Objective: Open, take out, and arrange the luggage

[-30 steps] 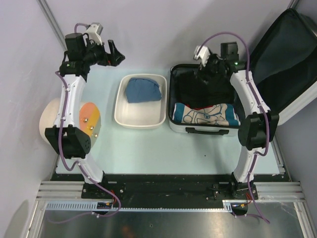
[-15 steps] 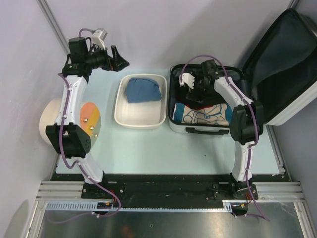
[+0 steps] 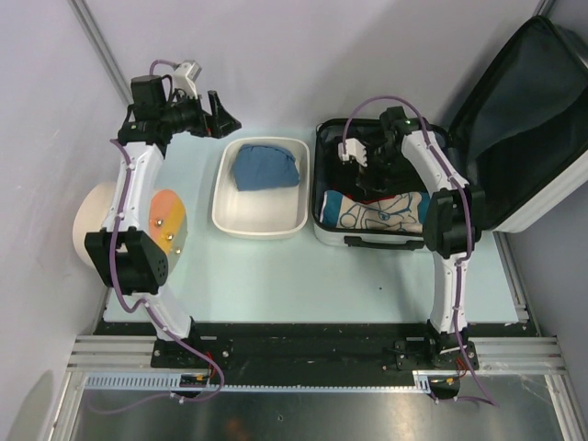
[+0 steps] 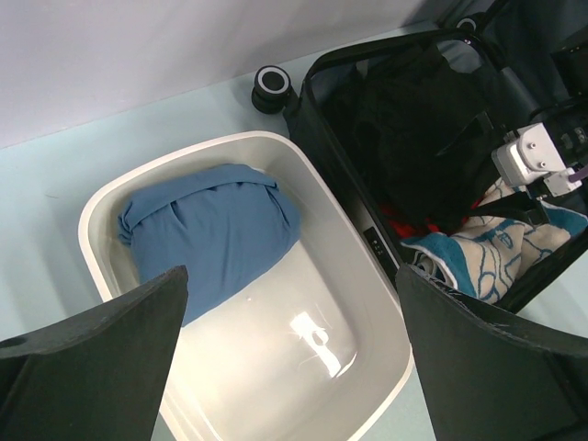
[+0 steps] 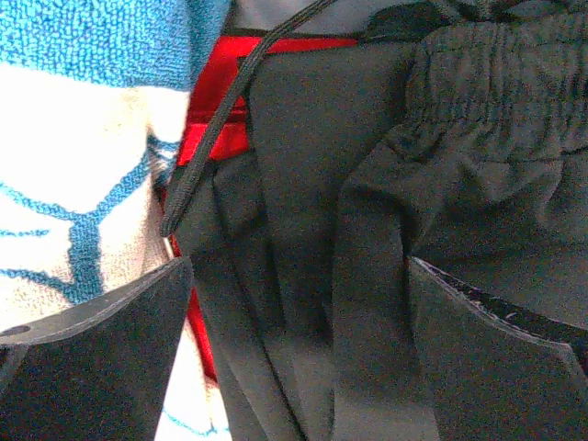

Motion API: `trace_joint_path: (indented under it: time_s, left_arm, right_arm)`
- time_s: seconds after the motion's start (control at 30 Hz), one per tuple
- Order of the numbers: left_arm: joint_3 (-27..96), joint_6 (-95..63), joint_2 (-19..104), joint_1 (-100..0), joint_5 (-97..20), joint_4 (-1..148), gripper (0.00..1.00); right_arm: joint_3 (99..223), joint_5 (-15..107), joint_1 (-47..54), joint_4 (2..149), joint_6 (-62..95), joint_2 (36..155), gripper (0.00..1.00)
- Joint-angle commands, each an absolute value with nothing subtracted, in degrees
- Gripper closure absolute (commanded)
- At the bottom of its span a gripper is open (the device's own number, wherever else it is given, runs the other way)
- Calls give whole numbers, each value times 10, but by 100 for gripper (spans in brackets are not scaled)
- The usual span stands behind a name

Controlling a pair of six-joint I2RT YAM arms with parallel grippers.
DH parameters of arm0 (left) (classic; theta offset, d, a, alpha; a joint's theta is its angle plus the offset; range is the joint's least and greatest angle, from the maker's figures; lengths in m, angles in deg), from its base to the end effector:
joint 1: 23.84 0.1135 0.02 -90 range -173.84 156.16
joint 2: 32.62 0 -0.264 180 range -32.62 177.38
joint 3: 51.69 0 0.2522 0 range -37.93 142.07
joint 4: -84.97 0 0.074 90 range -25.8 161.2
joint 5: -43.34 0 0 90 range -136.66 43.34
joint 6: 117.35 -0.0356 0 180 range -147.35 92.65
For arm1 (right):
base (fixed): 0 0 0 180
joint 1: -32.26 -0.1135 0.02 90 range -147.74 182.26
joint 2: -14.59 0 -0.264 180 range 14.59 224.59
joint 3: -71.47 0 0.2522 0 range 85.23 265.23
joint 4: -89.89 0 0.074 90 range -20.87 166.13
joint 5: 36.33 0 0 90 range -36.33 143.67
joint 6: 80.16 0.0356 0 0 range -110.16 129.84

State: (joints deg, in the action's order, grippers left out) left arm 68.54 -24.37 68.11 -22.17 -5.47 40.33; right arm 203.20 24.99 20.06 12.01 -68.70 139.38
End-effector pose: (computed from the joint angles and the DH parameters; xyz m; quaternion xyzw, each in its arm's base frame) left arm 0.3986 -0.0118 0.4143 0.1564 0.7971 -0.3026 0.4986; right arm 0.4415 0.1129 0.2613 -0.7088 0.6421 0.1167 0.2679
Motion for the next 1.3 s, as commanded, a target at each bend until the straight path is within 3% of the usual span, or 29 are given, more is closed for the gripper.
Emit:
trace_joint_path:
  time_s: [0.0,0.1,0.3,0.4,0.43,0.47,0.77,1.0,1.27]
  left_arm:
    - [698,-260,665,-221,-33,415,0]
    - [699,-260,669,-222,-33,415,0]
    - [696,-260,669,-222,-35,415,0]
    - [694,-258,670,-222,-34,415,0]
    - [692,-258,670,-222,-35,415,0]
    - [690,-258,669,-222,-34,416,0]
    - [690,-262,673,-222,-29,415,0]
    - [705,-260,686,-222,-26,416,0]
    - [708,-262,690,-222,-28,415,0]
  right_arm:
    - [2061,237,200,5,-725,1418,0]
    - [2026,263,188,54,-715,1409,0]
    - [1845,353,164,322,-684,1344,0]
    - [1873,354,164,358,-638,1358,14]
    - [1888,350,166,342,-630,1365,25]
    - [1923,338,170,329,-627,1375,29]
    - [2029,293,193,238,-614,1410,57]
    - [2048,277,193,242,-596,1417,100]
    - [2113,208,219,301,-454,1411,100]
